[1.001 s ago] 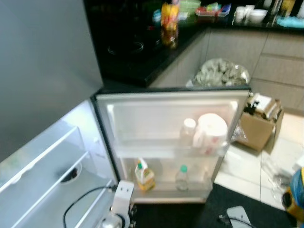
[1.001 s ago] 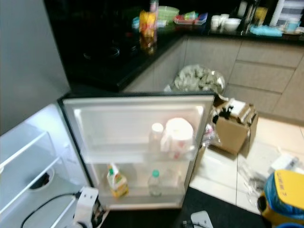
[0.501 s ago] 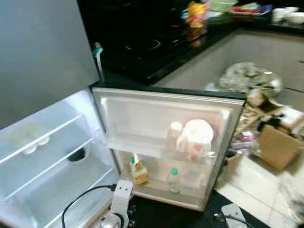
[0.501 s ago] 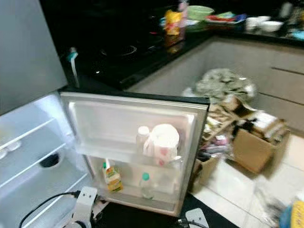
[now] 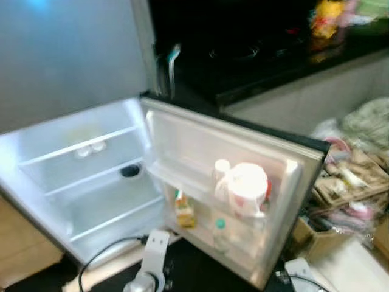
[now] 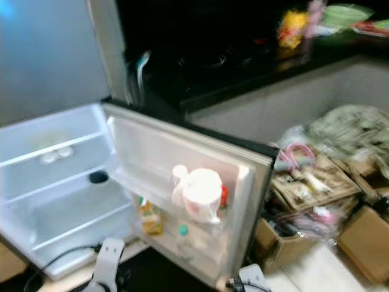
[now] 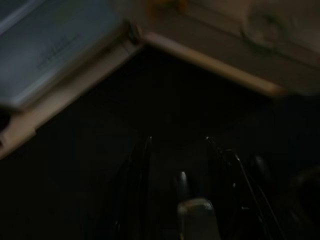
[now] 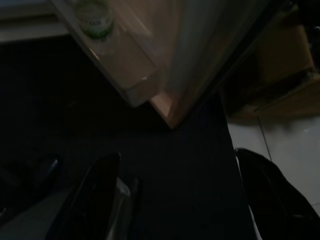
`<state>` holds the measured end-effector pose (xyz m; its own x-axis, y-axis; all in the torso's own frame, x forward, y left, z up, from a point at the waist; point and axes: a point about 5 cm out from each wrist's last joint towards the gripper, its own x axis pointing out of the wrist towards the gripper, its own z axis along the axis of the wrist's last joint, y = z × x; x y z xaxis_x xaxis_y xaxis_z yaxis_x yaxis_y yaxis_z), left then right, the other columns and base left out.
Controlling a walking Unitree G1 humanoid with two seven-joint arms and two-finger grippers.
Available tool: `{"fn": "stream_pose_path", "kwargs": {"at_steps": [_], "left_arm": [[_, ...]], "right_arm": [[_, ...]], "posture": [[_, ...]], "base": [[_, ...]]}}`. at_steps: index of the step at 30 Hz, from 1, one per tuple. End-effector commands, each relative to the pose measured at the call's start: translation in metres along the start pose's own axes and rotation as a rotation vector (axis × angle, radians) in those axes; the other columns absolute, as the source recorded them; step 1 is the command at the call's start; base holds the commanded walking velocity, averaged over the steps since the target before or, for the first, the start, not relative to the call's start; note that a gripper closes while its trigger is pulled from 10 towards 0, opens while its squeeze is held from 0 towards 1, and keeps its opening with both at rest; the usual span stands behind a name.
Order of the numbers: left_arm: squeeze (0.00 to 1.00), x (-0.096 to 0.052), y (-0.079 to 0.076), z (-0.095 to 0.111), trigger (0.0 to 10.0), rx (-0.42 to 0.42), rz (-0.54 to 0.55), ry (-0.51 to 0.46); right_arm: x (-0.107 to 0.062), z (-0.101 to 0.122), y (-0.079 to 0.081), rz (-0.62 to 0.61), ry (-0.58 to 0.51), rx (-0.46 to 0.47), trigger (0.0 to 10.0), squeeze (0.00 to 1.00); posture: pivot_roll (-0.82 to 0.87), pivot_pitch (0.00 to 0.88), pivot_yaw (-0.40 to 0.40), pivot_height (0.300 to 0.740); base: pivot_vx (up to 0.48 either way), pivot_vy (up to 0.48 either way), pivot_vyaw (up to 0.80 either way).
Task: Restocking fridge
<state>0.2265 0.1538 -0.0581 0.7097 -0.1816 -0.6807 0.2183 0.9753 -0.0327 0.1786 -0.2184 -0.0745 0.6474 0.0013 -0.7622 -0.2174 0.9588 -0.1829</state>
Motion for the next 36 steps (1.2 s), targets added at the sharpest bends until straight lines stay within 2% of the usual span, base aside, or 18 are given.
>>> {"fn": "stream_pose_path", "kwargs": {"at_steps": [1, 2, 8, 15, 27, 31, 32, 34, 35, 36], "left_arm": [[0.0, 0.001, 0.002, 0.006, 10.0, 0.002, 0.005, -0.017], [0.0, 0.001, 0.002, 0.005, 10.0, 0.0, 0.005, -0.017], [0.0, 0.0, 0.002, 0.005, 10.0, -0.036, 0.013, -0.033], [0.0, -0.002, 0.008, 0.002, 10.0, -0.041, 0.043, -0.038], [0.0, -0.004, 0.01, -0.001, 10.0, -0.052, 0.053, -0.039], [0.0, -0.007, 0.019, -0.006, 10.0, -0.058, 0.105, -0.042], [0.0, -0.009, 0.022, -0.009, 10.0, -0.065, 0.121, -0.033], [0.0, -0.015, 0.034, -0.022, 10.0, -0.087, 0.186, 0.01], [0.0, -0.015, 0.034, -0.022, 10.0, -0.087, 0.186, 0.01], [0.0, -0.018, 0.039, -0.028, 10.0, -0.098, 0.215, 0.032]], "right_arm": [[0.0, 0.002, 0.002, 0.004, -0.016, 0.001, 10.0, 0.0], [0.0, 0.002, 0.002, 0.007, -0.024, 0.045, 10.0, 0.0], [0.0, 0.002, 0.005, 0.037, -0.032, 0.05, 10.0, 0.0], [0.0, 0.001, 0.005, 0.037, -0.028, 0.057, 10.0, 0.0], [0.0, 0.004, 0.005, 0.04, -0.039, 0.054, 10.0, 0.0], [0.0, 0.013, -0.025, -0.142, -0.053, 0.011, 10.0, 0.0], [-0.001, 0.016, -0.031, -0.177, -0.058, 0.023, 10.0, 0.0], [0.0, 0.029, -0.044, -0.226, -0.103, 0.101, 10.0, 0.0], [0.0, 0.029, -0.044, -0.226, -0.103, 0.101, 10.0, 0.0], [0.0, 0.037, -0.049, -0.218, -0.135, 0.152, 0.0, 0.0]], "posture": [[-0.14, 0.053, 0.054, 0.726], [-0.14, 0.054, 0.053, 0.726], [-0.14, 0.054, 0.054, 0.726], [-0.14, 0.06, 0.055, 0.726], [-0.14, 0.064, 0.058, 0.726], [-0.14, 0.064, 0.063, 0.726], [-0.14, 0.064, 0.066, 0.726], [-0.14, 0.065, 0.07, 0.726], [-0.14, 0.065, 0.07, 0.726], [-0.14, 0.065, 0.07, 0.726]], "base": [[0.0, -0.48, 0.53], [0.0, -0.48, 0.0], [0.0, -0.402, 0.0], [0.0, 0.0, 0.0], [0.0, 0.0, 0.0], [0.0, 0.0, 0.0], [0.0, 0.0, 0.0], [0.0, 0.0, 0.0], [0.0, 0.0, 0.0], [0.0, 0.0, 0.0]]}}
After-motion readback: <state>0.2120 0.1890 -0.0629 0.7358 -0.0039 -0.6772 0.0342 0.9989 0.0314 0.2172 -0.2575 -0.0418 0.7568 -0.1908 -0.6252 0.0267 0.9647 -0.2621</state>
